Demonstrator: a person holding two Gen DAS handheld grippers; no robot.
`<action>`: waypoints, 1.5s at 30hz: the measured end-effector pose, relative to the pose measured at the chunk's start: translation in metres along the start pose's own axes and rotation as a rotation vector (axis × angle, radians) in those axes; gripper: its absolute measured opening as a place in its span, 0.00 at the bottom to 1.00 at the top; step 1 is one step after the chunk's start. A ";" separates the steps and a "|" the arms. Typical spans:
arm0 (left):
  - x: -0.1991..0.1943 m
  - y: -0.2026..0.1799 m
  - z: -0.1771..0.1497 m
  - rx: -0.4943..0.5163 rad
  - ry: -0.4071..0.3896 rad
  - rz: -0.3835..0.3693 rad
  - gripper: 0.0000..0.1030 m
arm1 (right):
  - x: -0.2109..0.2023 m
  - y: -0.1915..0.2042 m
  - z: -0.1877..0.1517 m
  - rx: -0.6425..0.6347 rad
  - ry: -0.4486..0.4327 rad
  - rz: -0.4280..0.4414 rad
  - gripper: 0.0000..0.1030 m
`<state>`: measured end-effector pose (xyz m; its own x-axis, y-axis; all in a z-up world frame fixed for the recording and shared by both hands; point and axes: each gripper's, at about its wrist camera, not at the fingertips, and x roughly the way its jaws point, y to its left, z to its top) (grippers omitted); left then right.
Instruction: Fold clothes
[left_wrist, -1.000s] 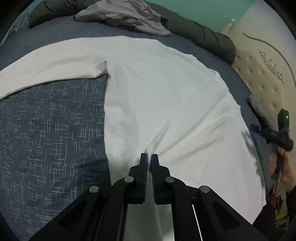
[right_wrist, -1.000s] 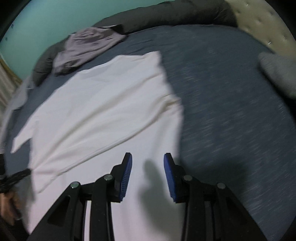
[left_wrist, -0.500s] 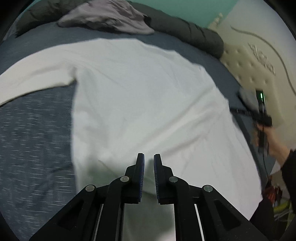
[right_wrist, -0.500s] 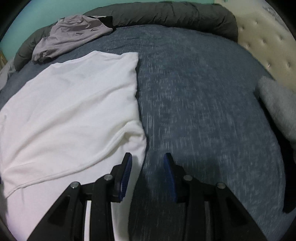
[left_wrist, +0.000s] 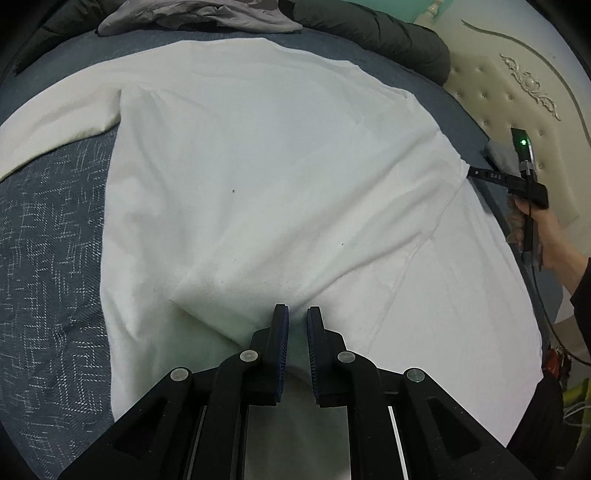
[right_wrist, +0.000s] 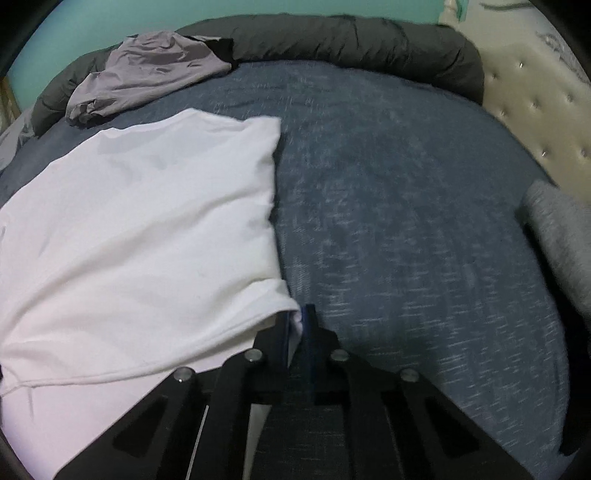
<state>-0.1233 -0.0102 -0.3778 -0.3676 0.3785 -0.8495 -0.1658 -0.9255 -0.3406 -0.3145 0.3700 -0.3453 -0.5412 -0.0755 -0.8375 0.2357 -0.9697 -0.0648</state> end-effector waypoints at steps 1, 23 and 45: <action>0.000 0.000 0.000 -0.001 0.001 0.000 0.11 | 0.000 -0.003 -0.001 0.000 -0.002 0.004 0.05; 0.007 0.000 0.008 -0.018 0.008 -0.009 0.11 | -0.029 -0.024 0.019 0.189 -0.065 0.203 0.11; -0.019 0.012 0.015 -0.076 -0.047 -0.012 0.24 | -0.023 -0.012 0.012 0.180 0.030 0.137 0.10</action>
<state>-0.1318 -0.0286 -0.3603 -0.4086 0.3881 -0.8261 -0.1015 -0.9188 -0.3814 -0.3149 0.3800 -0.3187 -0.4890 -0.2049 -0.8479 0.1561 -0.9769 0.1461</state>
